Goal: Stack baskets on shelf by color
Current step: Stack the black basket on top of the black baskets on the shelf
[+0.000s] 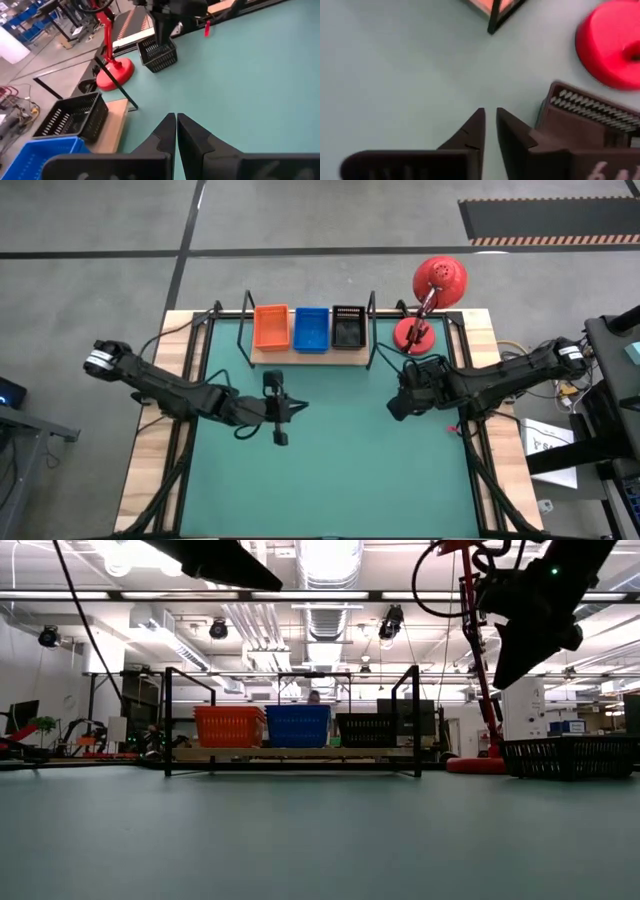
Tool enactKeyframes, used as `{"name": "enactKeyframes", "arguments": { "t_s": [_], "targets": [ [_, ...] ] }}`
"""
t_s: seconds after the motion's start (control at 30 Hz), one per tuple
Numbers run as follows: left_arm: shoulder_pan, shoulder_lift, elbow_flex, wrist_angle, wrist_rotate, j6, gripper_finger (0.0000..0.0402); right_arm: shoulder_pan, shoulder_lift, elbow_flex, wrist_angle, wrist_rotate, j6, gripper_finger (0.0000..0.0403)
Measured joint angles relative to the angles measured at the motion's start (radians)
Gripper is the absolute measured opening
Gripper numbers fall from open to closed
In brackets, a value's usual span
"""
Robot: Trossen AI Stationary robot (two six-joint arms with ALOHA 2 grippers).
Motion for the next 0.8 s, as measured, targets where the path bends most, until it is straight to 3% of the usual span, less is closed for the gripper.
{"name": "enactKeyframes", "arguments": {
  "t_s": [0.27,0.43,0.63,0.8],
  "targets": [
    [-0.011,-0.063,-0.074,0.024,0.002,-0.023,0.0000,-0.054,0.033,-0.032,-0.039,-0.052,0.143,0.0133],
    [-0.010,-0.090,-0.097,0.050,0.001,-0.021,0.0000,-0.112,0.100,-0.064,-0.015,-0.044,0.169,0.0175],
    [-0.010,-0.113,-0.114,0.076,0.002,0.009,0.0000,-0.168,0.233,-0.079,-0.014,-0.034,0.165,0.0183],
    [-0.010,-0.117,-0.111,0.076,0.002,0.012,0.0000,-0.173,0.333,-0.081,-0.019,-0.037,0.143,0.0161]
  ]
}}
